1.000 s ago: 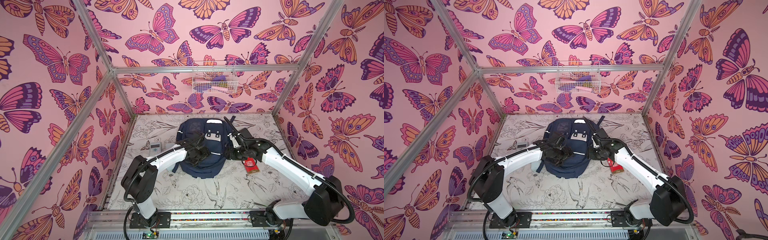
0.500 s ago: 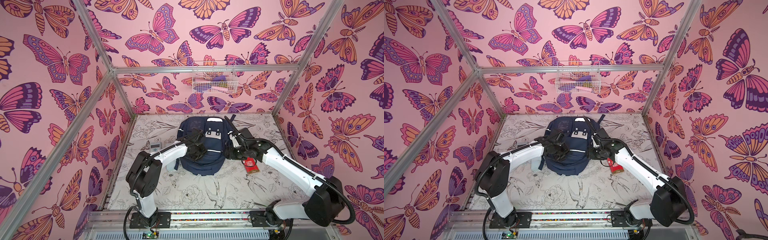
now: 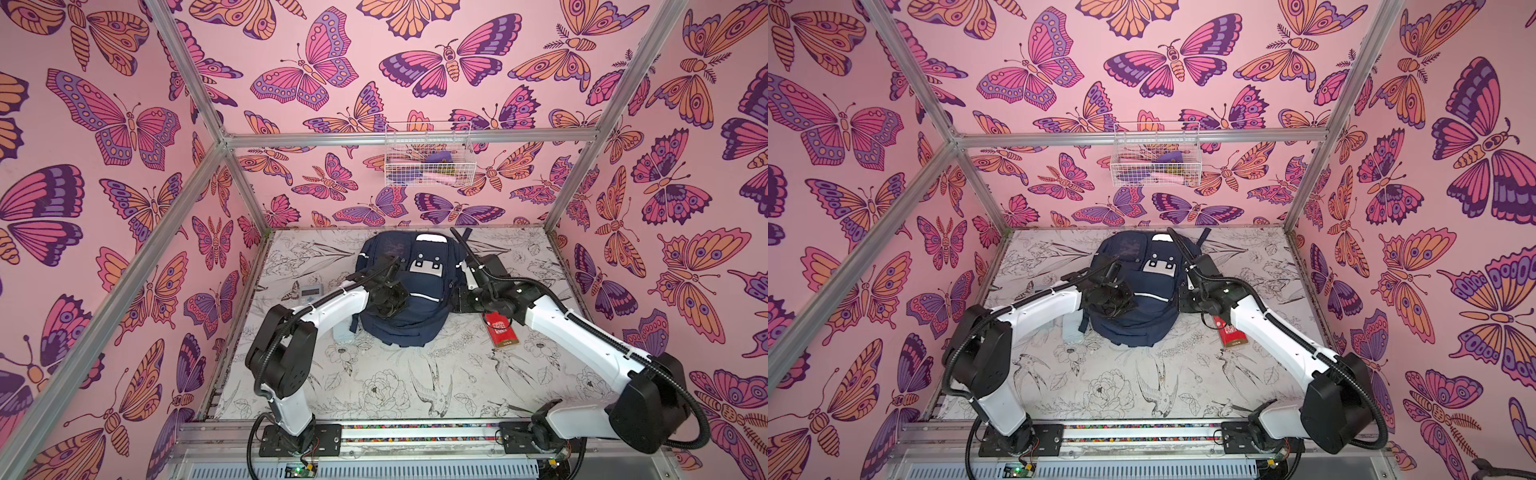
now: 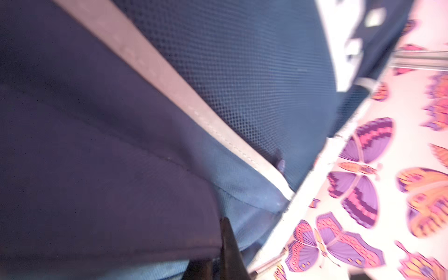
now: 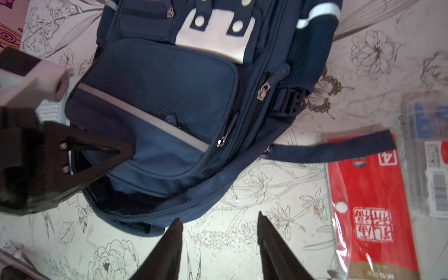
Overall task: Pack books, pencil case, and school supplies into a backpack
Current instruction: Unzip the student bag at the center of the table.
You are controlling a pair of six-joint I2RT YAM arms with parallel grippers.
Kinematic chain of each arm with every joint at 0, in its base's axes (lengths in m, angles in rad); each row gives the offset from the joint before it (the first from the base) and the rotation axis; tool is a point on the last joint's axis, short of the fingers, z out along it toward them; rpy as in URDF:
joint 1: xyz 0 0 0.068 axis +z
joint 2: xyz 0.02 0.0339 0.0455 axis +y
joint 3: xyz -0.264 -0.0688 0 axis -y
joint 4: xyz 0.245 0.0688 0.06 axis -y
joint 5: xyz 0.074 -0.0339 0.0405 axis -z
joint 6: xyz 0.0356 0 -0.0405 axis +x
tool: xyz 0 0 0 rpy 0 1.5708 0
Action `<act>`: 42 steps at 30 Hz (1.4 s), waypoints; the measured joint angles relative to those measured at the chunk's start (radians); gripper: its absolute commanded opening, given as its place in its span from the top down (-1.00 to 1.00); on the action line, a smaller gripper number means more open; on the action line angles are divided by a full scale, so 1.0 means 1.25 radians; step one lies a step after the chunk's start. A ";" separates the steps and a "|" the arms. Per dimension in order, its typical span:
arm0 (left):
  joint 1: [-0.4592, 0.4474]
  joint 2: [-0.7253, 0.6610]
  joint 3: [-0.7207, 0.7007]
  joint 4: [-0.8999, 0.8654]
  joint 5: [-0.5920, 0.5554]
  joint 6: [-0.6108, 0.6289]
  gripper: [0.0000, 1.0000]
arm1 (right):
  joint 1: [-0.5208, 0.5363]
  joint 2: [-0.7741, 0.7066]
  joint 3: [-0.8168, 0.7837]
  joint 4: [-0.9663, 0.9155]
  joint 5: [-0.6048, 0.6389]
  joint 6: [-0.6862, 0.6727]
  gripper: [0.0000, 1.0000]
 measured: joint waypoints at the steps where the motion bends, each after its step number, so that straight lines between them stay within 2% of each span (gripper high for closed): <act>1: 0.003 -0.017 -0.005 0.005 0.000 -0.002 1.00 | -0.027 0.033 0.024 0.007 -0.030 -0.007 -0.02; 4: 0.011 -0.055 -0.023 0.022 0.008 -0.006 1.00 | -0.099 0.156 0.110 0.027 -0.113 -0.019 0.03; 7: 0.016 -0.063 -0.051 0.057 0.023 -0.019 1.00 | -0.146 0.266 0.173 0.041 -0.155 -0.025 0.13; 14: 0.018 -0.063 -0.109 0.110 0.047 -0.040 1.00 | -0.180 0.420 0.248 0.039 -0.209 -0.028 0.13; 23: 0.019 -0.070 -0.158 0.156 0.052 -0.045 1.00 | -0.201 0.465 0.295 0.029 -0.222 -0.035 0.11; 28: 0.019 -0.073 -0.167 0.168 0.053 -0.045 1.00 | -0.200 0.475 0.286 0.029 -0.223 -0.046 0.30; 31: 0.019 -0.074 -0.167 0.169 0.054 -0.045 1.00 | -0.200 0.475 0.270 0.039 -0.227 -0.046 0.51; 36: 0.018 -0.074 -0.169 0.168 0.058 -0.045 1.00 | -0.200 0.457 0.226 0.072 -0.240 -0.046 0.67; 38: 0.018 -0.074 -0.171 0.168 0.060 -0.045 1.00 | -0.200 0.445 0.215 0.077 -0.240 -0.045 0.68; 40: 0.018 -0.074 -0.172 0.167 0.061 -0.046 1.00 | -0.200 0.433 0.203 0.083 -0.240 -0.045 0.54; 42: 0.018 -0.074 -0.172 0.166 0.061 -0.046 1.00 | -0.200 0.423 0.189 0.086 -0.242 -0.044 0.50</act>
